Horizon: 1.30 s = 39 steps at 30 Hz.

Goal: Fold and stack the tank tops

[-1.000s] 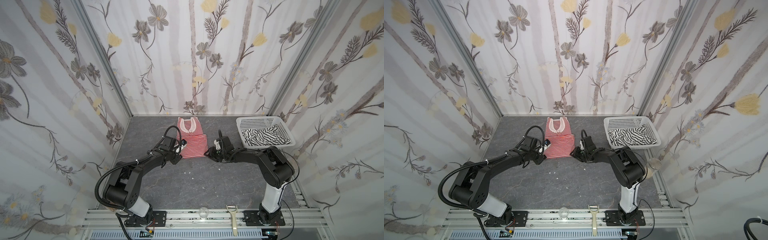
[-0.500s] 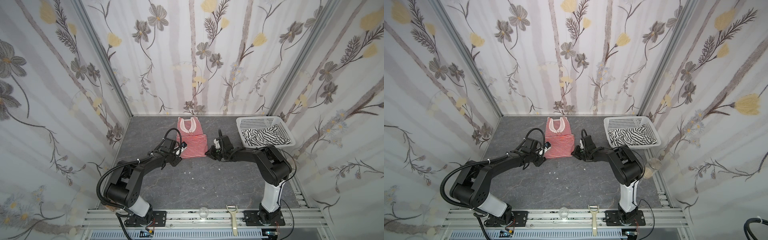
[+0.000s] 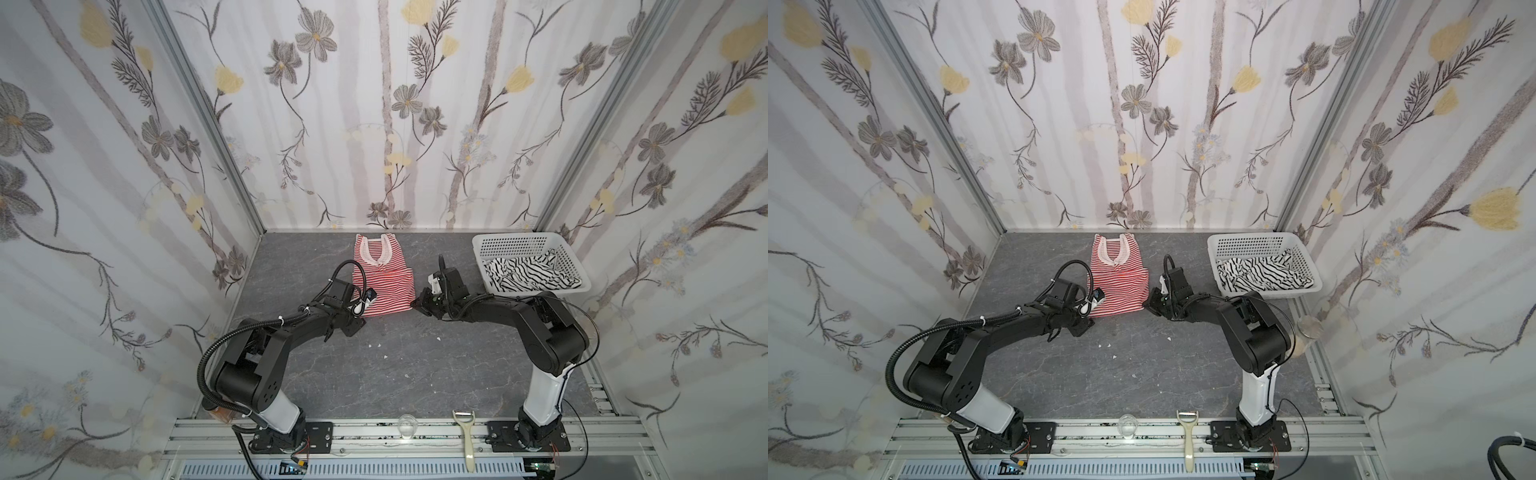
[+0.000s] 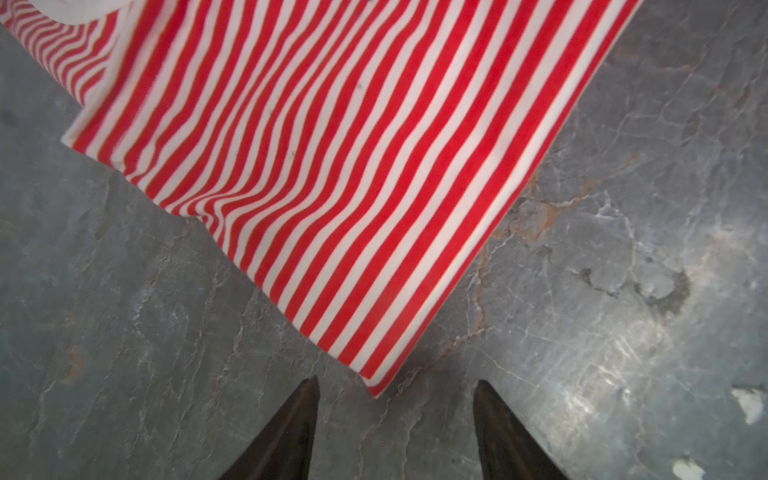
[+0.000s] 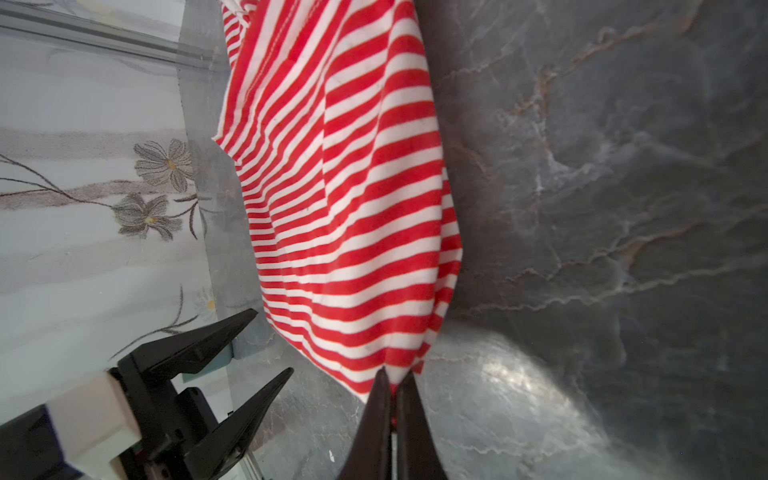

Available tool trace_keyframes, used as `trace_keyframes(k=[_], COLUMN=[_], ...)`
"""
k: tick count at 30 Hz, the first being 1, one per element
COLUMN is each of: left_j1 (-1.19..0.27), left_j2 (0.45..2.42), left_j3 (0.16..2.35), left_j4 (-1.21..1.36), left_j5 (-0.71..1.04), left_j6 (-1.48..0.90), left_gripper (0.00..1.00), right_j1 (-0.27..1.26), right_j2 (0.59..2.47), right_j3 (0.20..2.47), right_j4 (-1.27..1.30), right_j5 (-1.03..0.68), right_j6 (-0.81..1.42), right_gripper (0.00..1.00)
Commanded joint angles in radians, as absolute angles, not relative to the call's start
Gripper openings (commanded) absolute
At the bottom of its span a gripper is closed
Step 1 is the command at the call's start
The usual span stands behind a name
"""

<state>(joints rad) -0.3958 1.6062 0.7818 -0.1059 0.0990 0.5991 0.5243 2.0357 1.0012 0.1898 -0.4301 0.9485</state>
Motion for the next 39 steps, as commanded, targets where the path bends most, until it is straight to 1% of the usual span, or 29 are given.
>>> trace_keyframes(k=[1, 5, 10, 18, 20, 25, 32, 39], left_j1=[-0.399, -0.4, -0.4, -0.402, -0.402, -0.402, -0.416, -0.474], left_j2=[1.619, 1.636, 1.669, 1.692, 1.694, 1.702, 1.657, 1.548], left_j3=[0.794, 0.807, 0.814, 0.793, 0.79, 0.786, 0.766, 0.762], left_j4=[-0.07, -0.055, -0.054, -0.054, -0.054, -0.056, -0.097, -0.247], left_j5=[0.085, 0.075, 0.049, 0.037, 0.037, 0.04, 0.114, 0.254], left_j6=[0.608, 0.608, 0.629, 0.655, 0.657, 0.672, 0.7, 0.699], left_gripper=[0.6, 0.58, 0.5, 0.41, 0.37, 0.21, 0.1, 0.07], right_j1=[0.527, 0.528, 0.529, 0.528, 0.528, 0.525, 0.518, 0.517], right_j2=[2.019, 2.008, 1.995, 1.982, 1.983, 1.981, 1.96, 1.866], right_j3=[1.002, 1.003, 1.014, 1.055, 1.066, 1.074, 1.064, 0.963], right_j4=[0.22, 0.219, 0.217, 0.194, 0.187, 0.178, 0.157, 0.149], right_j5=[-0.419, -0.42, -0.424, -0.432, -0.433, -0.431, -0.421, -0.401], right_j6=[0.946, 0.951, 0.954, 0.95, 0.948, 0.945, 0.935, 0.93], right_gripper=[0.0, 0.0, 0.0, 0.0, 0.0, 0.0, 0.0, 0.0])
